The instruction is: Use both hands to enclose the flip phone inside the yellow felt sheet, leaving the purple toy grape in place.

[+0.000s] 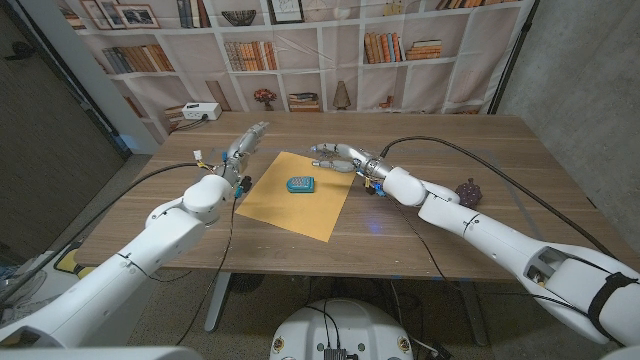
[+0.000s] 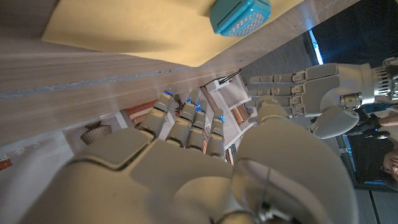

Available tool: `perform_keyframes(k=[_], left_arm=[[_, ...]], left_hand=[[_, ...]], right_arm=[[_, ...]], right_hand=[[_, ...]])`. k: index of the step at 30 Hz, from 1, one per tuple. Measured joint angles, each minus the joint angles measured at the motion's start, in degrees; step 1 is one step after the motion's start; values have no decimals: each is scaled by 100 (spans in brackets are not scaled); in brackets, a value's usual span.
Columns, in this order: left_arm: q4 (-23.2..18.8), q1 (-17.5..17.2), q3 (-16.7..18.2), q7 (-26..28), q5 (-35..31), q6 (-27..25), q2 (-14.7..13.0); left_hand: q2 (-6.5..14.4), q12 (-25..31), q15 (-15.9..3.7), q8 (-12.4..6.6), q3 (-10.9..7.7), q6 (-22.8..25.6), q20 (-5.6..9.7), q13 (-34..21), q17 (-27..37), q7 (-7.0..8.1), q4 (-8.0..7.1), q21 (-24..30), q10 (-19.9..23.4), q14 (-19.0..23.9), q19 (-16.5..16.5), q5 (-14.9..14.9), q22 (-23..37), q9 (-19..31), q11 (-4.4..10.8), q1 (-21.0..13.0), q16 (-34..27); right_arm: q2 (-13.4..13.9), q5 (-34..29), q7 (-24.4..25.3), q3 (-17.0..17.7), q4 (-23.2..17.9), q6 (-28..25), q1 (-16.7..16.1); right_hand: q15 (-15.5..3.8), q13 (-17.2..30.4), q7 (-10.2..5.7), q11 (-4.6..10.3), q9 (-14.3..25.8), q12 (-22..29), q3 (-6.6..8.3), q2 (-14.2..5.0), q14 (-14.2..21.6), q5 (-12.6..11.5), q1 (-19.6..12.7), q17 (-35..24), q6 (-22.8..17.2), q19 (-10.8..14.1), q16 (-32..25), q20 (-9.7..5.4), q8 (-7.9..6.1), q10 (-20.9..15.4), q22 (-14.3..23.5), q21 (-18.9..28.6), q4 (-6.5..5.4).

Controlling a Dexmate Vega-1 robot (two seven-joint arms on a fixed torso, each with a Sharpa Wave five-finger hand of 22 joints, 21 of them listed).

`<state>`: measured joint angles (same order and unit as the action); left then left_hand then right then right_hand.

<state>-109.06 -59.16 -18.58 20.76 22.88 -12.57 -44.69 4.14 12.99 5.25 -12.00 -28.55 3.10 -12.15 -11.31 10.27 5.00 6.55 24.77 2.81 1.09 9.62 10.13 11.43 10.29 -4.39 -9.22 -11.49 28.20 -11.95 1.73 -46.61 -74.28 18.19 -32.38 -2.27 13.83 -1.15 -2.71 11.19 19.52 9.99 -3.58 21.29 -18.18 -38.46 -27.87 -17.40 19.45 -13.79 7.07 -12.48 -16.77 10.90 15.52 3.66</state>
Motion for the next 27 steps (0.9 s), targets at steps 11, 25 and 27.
perform_keyframes(k=[11,25,27], left_arm=[[-888,-215,-45,1049,-407,-1941,-143],[-1880,9,-424,1255,-561,-4592,-535],[-1935,44,-465,1238,-567,-4875,-561]], left_hand=[[68,341,-95,-242,-139,1312,60,-105,81,-278,218,0,905,784,-102,33,121,26,12,-257,-210],[-18,293,-206,-191,-327,1351,39,-259,187,136,374,-22,662,383,3,69,257,54,286,-981,-115],[-27,288,-189,-191,-352,1378,39,-269,187,229,396,-22,632,318,3,69,277,54,316,-1101,-115]], right_arm=[[74,-380,391,48,-524,-879,-73],[-70,-1107,386,-358,-684,-2583,299],[-91,-1130,350,-428,-650,-2678,364]], right_hand=[[-1,10,-102,86,0,-90,-12,-64,-168,133,-12,-51,167,-148,0,-100,85,235,0,-48,-12],[-20,70,-181,139,16,-134,-106,-190,-270,239,114,-226,370,-364,-102,-212,132,347,19,-158,-9],[-19,93,-181,169,16,-134,-123,-188,-270,239,115,-249,370,-418,-107,-235,132,377,24,-195,8]])
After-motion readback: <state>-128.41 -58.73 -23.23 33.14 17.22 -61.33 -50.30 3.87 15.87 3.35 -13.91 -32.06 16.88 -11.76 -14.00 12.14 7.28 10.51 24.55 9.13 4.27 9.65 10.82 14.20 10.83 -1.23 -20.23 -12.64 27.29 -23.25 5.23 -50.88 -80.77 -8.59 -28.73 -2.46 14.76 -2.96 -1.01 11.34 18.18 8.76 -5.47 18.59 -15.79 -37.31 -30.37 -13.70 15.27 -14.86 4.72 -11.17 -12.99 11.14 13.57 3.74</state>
